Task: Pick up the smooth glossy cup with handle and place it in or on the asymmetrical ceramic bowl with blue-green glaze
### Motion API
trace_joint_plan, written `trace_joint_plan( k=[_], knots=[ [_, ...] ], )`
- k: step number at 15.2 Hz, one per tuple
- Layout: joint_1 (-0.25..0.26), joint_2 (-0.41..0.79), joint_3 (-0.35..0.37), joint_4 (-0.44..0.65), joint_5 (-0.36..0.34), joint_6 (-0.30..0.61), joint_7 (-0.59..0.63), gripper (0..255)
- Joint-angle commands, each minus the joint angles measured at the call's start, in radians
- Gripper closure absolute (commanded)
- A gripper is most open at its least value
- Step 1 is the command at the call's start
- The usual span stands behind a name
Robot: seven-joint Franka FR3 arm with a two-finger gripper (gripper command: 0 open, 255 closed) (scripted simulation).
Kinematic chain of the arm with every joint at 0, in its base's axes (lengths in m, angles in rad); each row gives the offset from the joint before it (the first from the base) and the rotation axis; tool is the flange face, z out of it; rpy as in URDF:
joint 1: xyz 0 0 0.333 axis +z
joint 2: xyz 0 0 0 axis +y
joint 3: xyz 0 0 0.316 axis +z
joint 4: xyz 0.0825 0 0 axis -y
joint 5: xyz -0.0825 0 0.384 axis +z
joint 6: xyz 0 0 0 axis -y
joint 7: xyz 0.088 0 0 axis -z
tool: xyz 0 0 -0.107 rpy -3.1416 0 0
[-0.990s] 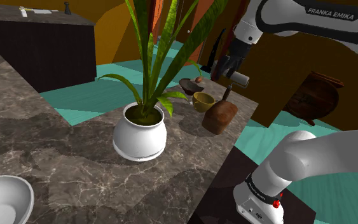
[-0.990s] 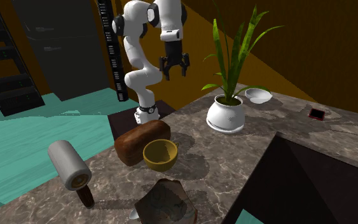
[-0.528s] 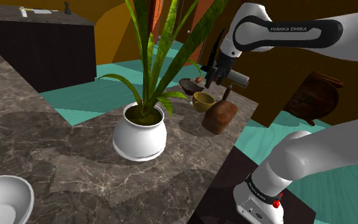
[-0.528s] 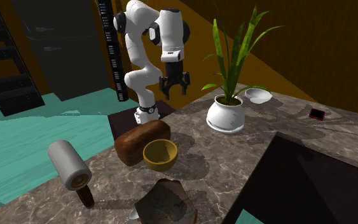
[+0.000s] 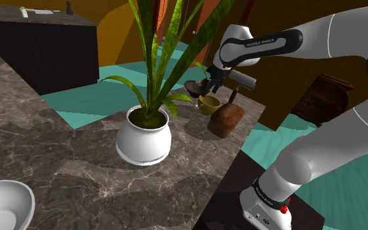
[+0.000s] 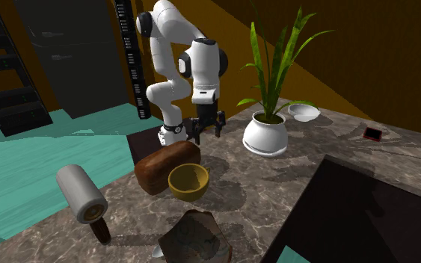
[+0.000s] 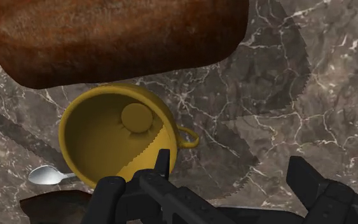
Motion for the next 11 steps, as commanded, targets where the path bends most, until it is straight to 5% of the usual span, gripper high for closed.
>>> trace_joint_plan(
  k=[1, 5, 11],
  knots=[
    [-0.009, 0.065, -0.012, 0.009, -0.009, 0.055, -0.017, 0],
    [-0.022, 0.210, -0.029, 0.062, -0.019, 0.143, -0.040, 0],
    [-0.024, 0.259, -0.031, 0.043, -0.018, 0.212, -0.041, 0]
  ],
)
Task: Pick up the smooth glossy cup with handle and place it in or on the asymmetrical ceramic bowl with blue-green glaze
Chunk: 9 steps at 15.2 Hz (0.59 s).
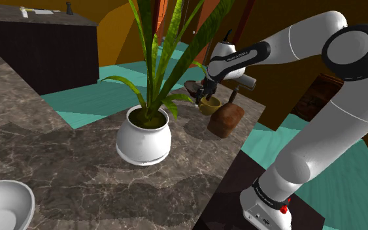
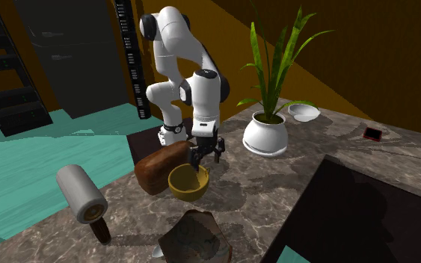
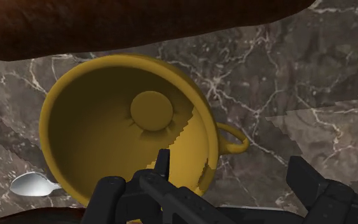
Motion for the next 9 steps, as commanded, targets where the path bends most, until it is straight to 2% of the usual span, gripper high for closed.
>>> trace_joint_plan(
  k=[1, 9],
  knots=[
    [-0.001, 0.018, -0.001, -0.010, 0.000, 0.028, -0.001, 0],
    [-0.001, 0.033, -0.002, -0.015, 0.001, 0.049, -0.001, 0]
  ],
)
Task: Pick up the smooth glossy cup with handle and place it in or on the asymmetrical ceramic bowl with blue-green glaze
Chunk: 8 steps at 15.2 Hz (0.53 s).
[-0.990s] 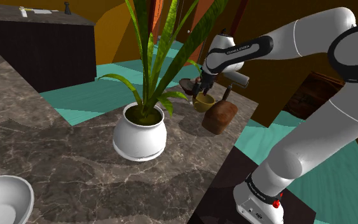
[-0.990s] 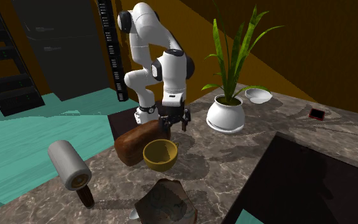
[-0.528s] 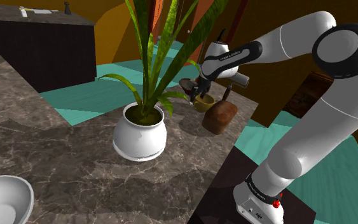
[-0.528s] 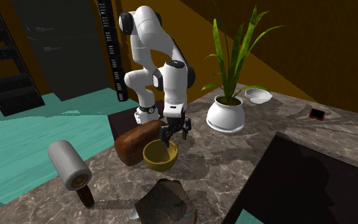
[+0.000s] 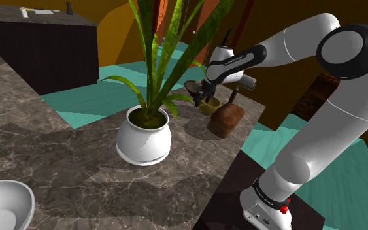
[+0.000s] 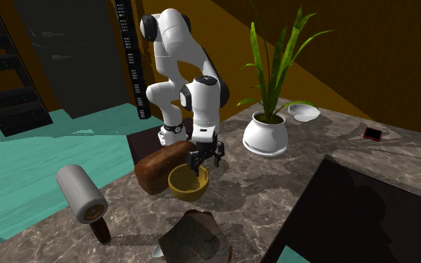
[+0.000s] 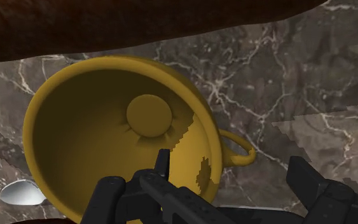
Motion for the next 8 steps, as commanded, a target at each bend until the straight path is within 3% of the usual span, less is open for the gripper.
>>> trace_joint_plan(
  k=[1, 2, 8],
  knots=[
    [0.000, 0.000, 0.000, 0.000, 0.000, 0.000, 0.000, 0],
    [0.000, 0.000, 0.000, 0.000, 0.000, 0.000, 0.000, 255],
    [0.000, 0.000, 0.000, 0.000, 0.000, 0.000, 0.000, 255]
  ],
)
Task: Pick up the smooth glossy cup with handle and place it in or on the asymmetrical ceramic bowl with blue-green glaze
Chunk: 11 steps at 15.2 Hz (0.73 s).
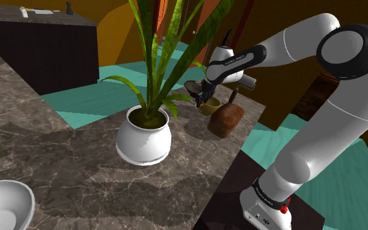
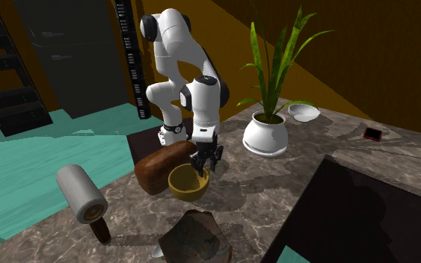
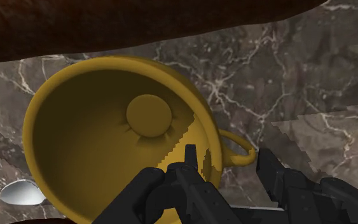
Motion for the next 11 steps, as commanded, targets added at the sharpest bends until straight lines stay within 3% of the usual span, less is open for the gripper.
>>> trace_joint_plan(
  k=[1, 11],
  knots=[
    [0.000, 0.000, 0.000, 0.000, 0.000, 0.000, 0.000, 255],
    [0.001, -0.064, 0.001, 0.044, 0.000, -0.108, -0.003, 255]
  ],
)
